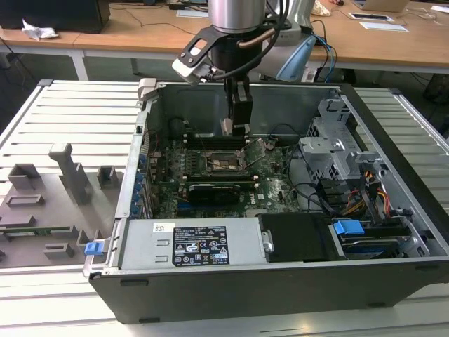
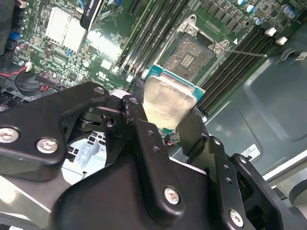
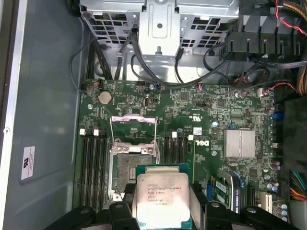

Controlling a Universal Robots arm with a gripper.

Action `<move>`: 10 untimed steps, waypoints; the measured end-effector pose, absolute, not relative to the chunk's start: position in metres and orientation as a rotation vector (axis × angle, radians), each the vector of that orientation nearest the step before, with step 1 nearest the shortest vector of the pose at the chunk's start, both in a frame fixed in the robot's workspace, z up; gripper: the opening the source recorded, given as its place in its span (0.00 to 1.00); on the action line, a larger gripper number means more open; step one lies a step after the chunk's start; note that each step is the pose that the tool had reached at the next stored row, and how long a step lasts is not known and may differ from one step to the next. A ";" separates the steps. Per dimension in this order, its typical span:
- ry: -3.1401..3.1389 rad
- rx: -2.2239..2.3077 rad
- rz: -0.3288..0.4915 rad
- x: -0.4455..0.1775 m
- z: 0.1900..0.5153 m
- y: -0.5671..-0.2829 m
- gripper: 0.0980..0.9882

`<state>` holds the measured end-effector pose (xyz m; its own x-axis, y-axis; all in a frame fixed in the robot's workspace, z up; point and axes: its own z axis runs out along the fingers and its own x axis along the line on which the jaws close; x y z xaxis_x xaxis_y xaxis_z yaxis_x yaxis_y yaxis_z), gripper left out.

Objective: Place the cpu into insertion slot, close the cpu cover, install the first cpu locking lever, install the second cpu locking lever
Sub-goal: 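Place the cpu into insertion slot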

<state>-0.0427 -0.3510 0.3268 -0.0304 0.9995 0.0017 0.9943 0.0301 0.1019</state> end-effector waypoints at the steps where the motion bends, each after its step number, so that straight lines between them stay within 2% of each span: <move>1: 2.201 2.140 0.114 -0.043 0.326 -0.351 0.48; 10: 2.155 2.183 0.112 -0.043 0.313 -0.350 0.48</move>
<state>-0.0428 -0.3496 0.3133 0.0132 0.9999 0.0012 0.9946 -0.0133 0.1025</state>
